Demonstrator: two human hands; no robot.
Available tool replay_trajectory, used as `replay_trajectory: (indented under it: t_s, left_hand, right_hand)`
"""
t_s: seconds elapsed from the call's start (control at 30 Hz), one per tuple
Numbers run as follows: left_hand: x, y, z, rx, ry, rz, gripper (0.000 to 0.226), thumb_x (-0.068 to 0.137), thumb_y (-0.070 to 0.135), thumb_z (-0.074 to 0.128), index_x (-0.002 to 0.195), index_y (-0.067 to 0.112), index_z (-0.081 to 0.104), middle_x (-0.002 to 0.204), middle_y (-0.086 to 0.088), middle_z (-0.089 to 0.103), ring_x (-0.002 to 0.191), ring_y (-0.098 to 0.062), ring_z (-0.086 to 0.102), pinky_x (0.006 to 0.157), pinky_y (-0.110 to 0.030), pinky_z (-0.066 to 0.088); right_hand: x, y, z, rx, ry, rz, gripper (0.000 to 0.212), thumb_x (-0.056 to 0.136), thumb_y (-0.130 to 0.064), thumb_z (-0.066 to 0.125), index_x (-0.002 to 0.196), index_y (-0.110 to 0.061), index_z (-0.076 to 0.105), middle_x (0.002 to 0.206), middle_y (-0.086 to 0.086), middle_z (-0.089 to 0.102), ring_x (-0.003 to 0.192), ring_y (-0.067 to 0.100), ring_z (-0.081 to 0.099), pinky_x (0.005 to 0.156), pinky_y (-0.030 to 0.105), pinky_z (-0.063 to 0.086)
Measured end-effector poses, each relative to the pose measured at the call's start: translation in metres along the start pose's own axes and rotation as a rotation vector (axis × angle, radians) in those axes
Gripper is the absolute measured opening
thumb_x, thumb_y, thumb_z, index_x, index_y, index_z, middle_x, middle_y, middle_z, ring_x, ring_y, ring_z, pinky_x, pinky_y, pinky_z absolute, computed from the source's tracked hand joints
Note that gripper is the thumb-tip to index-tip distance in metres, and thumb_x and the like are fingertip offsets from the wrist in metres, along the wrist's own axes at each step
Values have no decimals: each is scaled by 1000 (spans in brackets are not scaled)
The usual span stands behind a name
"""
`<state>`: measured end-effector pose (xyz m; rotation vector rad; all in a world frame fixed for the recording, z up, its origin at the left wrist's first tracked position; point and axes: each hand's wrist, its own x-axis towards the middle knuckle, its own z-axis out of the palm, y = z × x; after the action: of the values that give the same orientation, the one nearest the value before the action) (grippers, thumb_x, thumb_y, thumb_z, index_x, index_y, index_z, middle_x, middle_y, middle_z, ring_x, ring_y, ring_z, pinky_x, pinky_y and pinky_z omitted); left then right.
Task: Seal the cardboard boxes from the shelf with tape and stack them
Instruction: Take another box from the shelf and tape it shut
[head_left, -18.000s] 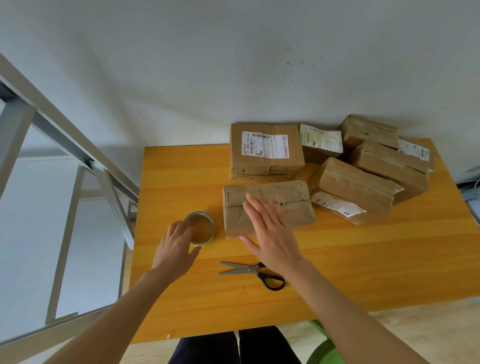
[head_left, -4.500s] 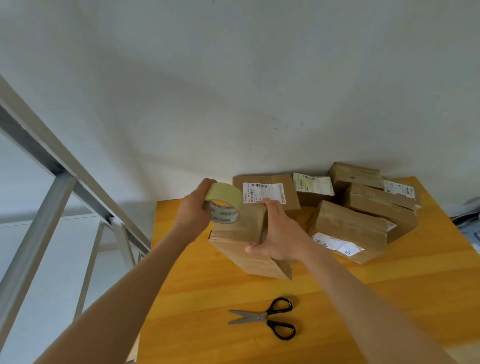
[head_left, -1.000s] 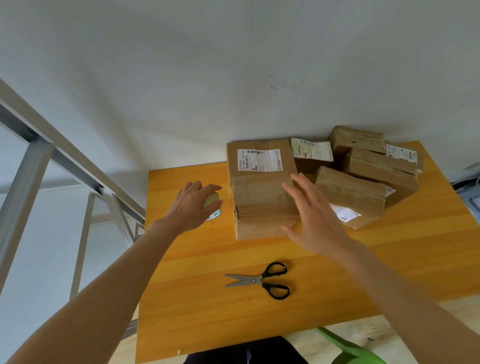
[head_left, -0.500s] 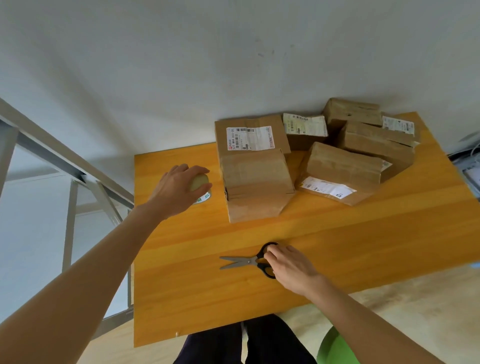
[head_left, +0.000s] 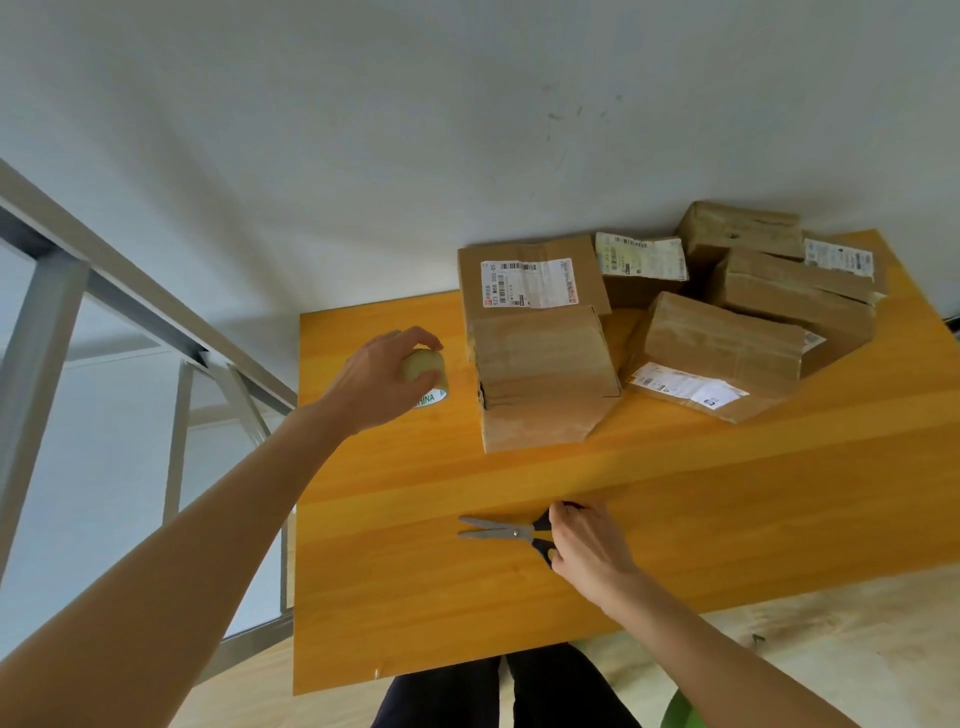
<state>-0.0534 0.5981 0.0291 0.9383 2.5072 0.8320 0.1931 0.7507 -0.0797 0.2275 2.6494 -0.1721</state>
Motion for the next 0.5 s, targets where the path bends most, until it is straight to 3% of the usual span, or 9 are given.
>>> replay_trajectory:
  t_s: [0.1, 0.2, 0.27, 0.33, 0.5]
  left_hand:
    - [0, 1, -2, -23, -10, -25, 26, 87, 26, 63, 112, 32, 58, 92, 8, 60, 79, -14, 61, 59, -27, 54]
    - [1, 1, -5, -48, -34, -45, 24, 86, 28, 65, 108, 36, 57, 84, 11, 60, 73, -6, 62, 51, -18, 51]
    - [1, 1, -6, -51, -55, -54, 23, 86, 29, 64, 105, 39, 56, 81, 13, 59, 71, -2, 59, 48, -16, 49]
    - [1, 2, -8, -54, -68, -54, 21, 86, 29, 64, 103, 39, 56, 81, 13, 59, 70, -4, 59, 51, -22, 52]
    - [3, 5, -12, -47, -107, -24, 20, 85, 28, 65, 103, 35, 57, 85, 3, 65, 74, -14, 63, 55, -24, 49]
  right_hand:
    - [-6, -13, -17, 506, -21, 78, 36, 90, -36, 66, 111, -11, 51, 96, -2, 64, 84, 17, 64, 75, 25, 48]
    - [-9, -29, -38, 931, -109, 152, 51, 73, -52, 79, 96, -15, 51, 84, -4, 61, 68, 12, 58, 55, 21, 44]
    - [-9, -40, -50, 1116, -149, 163, 55, 70, -59, 78, 88, -17, 48, 78, -5, 52, 62, 8, 50, 55, 19, 40]
    - [-9, -50, -60, 1265, -145, 164, 57, 74, -65, 71, 83, -16, 44, 74, -1, 45, 59, 10, 45, 60, 19, 38]
    - [-15, -65, -77, 1414, -81, 167, 75, 69, -75, 58, 95, -5, 51, 81, 9, 49, 74, 19, 47, 72, 28, 39]
